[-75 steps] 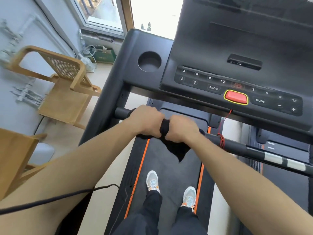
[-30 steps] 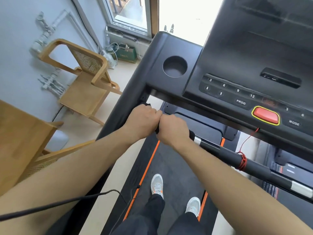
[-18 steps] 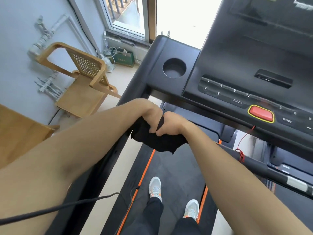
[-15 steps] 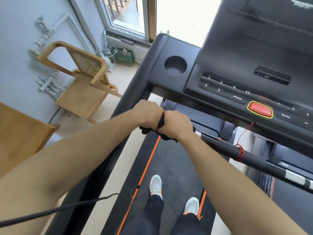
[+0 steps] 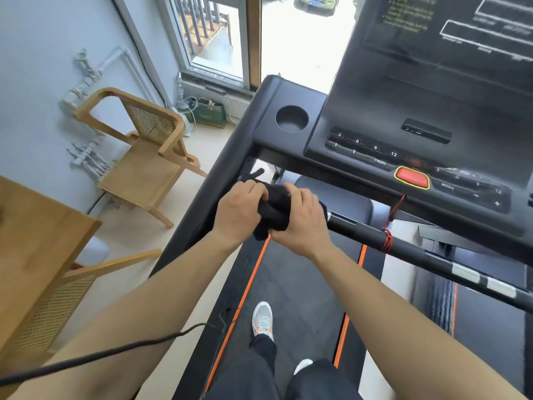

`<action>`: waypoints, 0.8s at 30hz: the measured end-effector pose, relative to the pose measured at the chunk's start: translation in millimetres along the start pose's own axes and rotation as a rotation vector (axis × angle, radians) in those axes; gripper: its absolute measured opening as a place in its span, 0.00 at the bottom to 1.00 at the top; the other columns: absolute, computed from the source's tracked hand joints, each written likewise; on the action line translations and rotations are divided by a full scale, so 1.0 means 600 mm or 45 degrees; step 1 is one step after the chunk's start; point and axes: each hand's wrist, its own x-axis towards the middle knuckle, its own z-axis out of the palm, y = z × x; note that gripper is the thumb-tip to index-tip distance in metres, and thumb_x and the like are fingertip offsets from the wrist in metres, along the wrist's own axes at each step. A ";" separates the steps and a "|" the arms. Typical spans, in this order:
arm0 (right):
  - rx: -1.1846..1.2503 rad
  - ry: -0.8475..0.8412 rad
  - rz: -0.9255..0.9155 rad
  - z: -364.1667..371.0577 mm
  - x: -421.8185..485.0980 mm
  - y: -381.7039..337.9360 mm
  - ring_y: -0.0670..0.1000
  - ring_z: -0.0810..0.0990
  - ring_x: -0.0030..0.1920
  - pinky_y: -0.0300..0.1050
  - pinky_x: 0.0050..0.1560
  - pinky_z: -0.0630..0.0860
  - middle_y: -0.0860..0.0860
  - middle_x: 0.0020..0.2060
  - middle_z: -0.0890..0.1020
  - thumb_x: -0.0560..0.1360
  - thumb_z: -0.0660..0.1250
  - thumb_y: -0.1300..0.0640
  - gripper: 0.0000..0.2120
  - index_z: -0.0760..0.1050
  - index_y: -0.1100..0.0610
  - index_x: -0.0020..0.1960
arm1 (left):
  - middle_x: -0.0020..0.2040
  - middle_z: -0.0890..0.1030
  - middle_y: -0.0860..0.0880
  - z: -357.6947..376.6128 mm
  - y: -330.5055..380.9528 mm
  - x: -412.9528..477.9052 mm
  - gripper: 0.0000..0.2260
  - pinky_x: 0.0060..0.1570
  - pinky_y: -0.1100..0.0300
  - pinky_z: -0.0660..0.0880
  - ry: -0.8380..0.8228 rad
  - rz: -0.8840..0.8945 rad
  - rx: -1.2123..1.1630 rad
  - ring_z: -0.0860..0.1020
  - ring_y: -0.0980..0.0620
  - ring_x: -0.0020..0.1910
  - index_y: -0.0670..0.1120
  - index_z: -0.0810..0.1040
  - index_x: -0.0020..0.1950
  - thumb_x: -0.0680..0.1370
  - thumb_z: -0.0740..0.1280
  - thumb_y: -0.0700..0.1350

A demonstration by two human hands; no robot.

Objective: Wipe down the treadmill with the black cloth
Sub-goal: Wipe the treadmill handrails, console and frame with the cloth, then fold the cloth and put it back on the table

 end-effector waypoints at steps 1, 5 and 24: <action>0.122 -0.049 0.019 -0.019 -0.009 -0.003 0.52 0.71 0.57 0.46 0.59 0.70 0.50 0.58 0.74 0.63 0.74 0.48 0.45 0.60 0.54 0.76 | 0.43 0.79 0.50 -0.010 0.012 -0.006 0.13 0.41 0.49 0.76 0.010 -0.046 -0.062 0.75 0.46 0.43 0.46 0.78 0.45 0.64 0.68 0.32; 1.042 -0.354 0.514 -0.081 -0.048 -0.009 0.44 0.78 0.42 0.43 0.50 0.74 0.48 0.47 0.80 0.77 0.63 0.61 0.27 0.63 0.53 0.75 | 0.43 0.78 0.48 -0.060 0.078 -0.051 0.16 0.43 0.60 0.70 0.151 -0.018 -0.277 0.75 0.47 0.41 0.44 0.78 0.44 0.62 0.71 0.28; 0.838 -0.281 0.122 -0.210 -0.322 -0.049 0.51 0.84 0.47 0.54 0.55 0.80 0.52 0.43 0.86 0.77 0.67 0.58 0.04 0.81 0.54 0.47 | 0.54 0.71 0.45 -0.188 0.255 -0.368 0.21 0.38 0.54 0.77 -0.083 0.272 -0.056 0.74 0.47 0.41 0.44 0.75 0.57 0.67 0.77 0.37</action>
